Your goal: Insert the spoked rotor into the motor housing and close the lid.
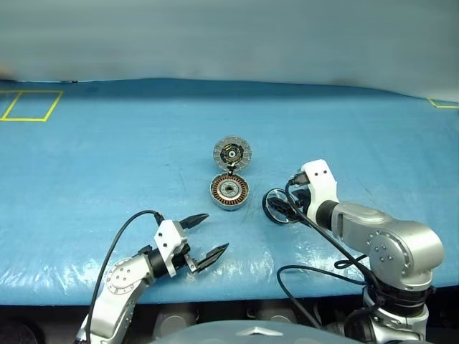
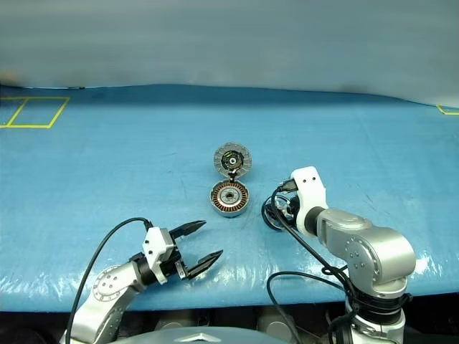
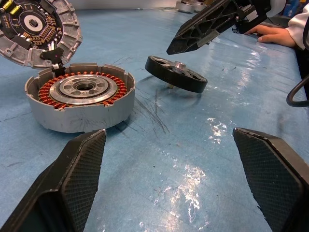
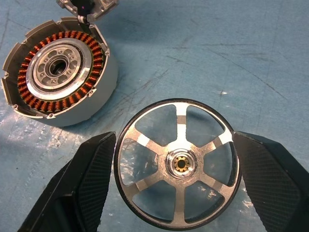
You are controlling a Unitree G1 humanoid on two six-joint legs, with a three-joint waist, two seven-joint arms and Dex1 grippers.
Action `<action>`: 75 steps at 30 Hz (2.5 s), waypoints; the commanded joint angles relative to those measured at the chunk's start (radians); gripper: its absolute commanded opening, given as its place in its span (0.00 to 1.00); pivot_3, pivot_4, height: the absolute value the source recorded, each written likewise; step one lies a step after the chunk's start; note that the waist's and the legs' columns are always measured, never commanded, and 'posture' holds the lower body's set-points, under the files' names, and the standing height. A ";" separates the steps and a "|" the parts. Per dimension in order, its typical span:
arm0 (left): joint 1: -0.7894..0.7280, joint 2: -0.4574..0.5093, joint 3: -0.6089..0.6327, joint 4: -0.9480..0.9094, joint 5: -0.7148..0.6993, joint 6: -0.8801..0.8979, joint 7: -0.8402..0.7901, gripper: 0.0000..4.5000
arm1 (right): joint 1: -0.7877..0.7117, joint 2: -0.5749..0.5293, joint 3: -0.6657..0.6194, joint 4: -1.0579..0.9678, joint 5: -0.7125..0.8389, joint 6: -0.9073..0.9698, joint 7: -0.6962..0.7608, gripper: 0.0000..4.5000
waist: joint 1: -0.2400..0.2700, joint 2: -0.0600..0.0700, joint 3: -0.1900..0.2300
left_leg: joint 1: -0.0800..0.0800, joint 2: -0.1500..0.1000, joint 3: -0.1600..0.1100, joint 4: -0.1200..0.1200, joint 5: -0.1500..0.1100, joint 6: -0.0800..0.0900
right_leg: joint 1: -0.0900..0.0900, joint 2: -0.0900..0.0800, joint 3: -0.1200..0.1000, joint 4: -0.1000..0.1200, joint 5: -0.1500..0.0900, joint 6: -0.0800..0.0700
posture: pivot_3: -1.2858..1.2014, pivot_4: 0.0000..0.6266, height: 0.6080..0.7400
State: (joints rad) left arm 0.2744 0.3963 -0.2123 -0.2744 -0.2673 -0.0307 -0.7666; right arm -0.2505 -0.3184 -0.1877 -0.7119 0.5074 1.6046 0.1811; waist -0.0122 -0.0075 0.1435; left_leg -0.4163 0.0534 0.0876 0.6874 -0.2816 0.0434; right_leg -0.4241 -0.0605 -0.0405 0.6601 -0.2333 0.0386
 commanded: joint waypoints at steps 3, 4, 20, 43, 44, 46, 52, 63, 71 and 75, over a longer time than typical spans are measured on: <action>0.003 0.003 -0.005 -0.026 -0.011 -0.002 -0.007 1.00 | 0.012 -0.012 -0.015 -0.006 0.032 0.010 -0.016 0.90 | 0.000 0.000 0.000 | 0.000 0.000 0.000 0.000 0.000 0.000 | 0.000 0.000 0.000 0.000 0.000 0.000 | 0.52 0.24 1.00; 0.005 0.004 -0.004 -0.027 -0.011 -0.003 -0.007 1.00 | 0.016 -0.012 -0.016 -0.003 0.032 0.010 -0.018 0.90 | 0.000 0.000 0.000 | 0.000 0.000 0.000 0.000 0.000 0.000 | 0.000 0.000 0.000 0.000 0.000 0.000 | 0.52 0.24 1.00; 0.004 0.004 -0.005 -0.033 -0.021 0.002 -0.008 1.00 | 0.019 -0.006 0.025 0.055 0.001 0.010 -0.020 0.70 | 0.000 0.000 0.000 | 0.000 0.000 0.000 0.000 0.000 0.000 | 0.000 0.000 0.000 0.000 0.000 0.000 | 0.52 0.24 1.00; 0.015 0.004 0.001 -0.034 -0.029 -0.002 -0.003 1.00 | -0.073 -0.263 0.137 -0.021 0.018 -0.053 0.140 0.29 | 0.000 0.001 0.000 | 0.002 -0.001 0.000 0.001 0.001 0.002 | 0.004 -0.002 0.001 -0.001 -0.002 -0.004 | 0.52 0.24 1.00; 0.014 0.005 0.001 -0.032 -0.027 -0.004 -0.004 1.00 | -0.095 -0.301 0.154 -0.037 0.042 -0.067 0.182 0.29 | -0.001 0.001 0.000 | 0.002 -0.001 -0.001 0.001 0.001 0.002 | 0.003 -0.001 0.000 -0.001 -0.002 -0.004 | 0.52 0.24 1.00; 0.012 0.005 0.001 -0.030 -0.027 -0.007 -0.005 1.00 | -0.123 -0.366 0.198 -0.059 0.073 -0.107 0.249 0.29 | -0.002 0.001 0.000 | 0.002 -0.001 0.000 0.000 0.001 0.002 | 0.002 -0.001 0.001 -0.001 -0.002 -0.004 | 0.52 0.24 1.00; 0.007 -0.012 0.009 -0.006 0.024 -0.070 0.031 1.00 | -0.244 -0.313 0.390 0.016 0.020 -0.314 0.283 0.29 | -0.003 0.001 0.000 | 0.002 -0.001 -0.001 -0.003 0.001 0.001 | 0.000 0.001 0.000 -0.001 -0.001 -0.002 | 0.52 0.24 1.00; 0.010 -0.048 0.011 0.024 0.095 -0.151 0.107 1.00 | -0.329 -0.163 0.551 0.275 -0.141 -0.495 0.237 0.29 | 0.001 0.000 0.000 | 0.000 -0.002 0.000 -0.001 0.001 0.001 | 0.000 -0.001 0.000 -0.001 0.001 0.001 | 0.52 0.24 1.00; 0.019 -0.049 -0.007 0.017 0.082 -0.137 0.109 1.00 | -0.304 -0.188 0.564 0.296 -0.149 -0.478 0.297 0.29 | 0.001 0.000 0.000 | 0.001 -0.001 0.000 -0.002 0.001 0.001 | 0.000 -0.001 0.000 0.000 0.001 0.001 | 0.52 0.24 1.00; 0.023 -0.048 -0.013 0.013 0.077 -0.128 0.105 1.00 | -0.303 -0.199 0.576 0.290 -0.143 -0.464 0.328 0.29 | 0.001 0.000 0.000 | 0.001 -0.001 0.000 -0.002 0.001 0.001 | 0.000 -0.001 0.000 0.000 0.001 0.001 | 0.52 0.24 1.00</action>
State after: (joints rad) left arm 0.2941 0.3537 -0.2162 -0.2381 -0.1779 -0.1562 -0.6567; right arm -0.5542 -0.5055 0.3867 -0.4037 0.3602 1.1365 0.4918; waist -0.0114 -0.0071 0.1437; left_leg -0.4156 0.0524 0.0874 0.6856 -0.2801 0.0443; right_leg -0.4237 -0.0613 -0.0407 0.6597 -0.2327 0.0394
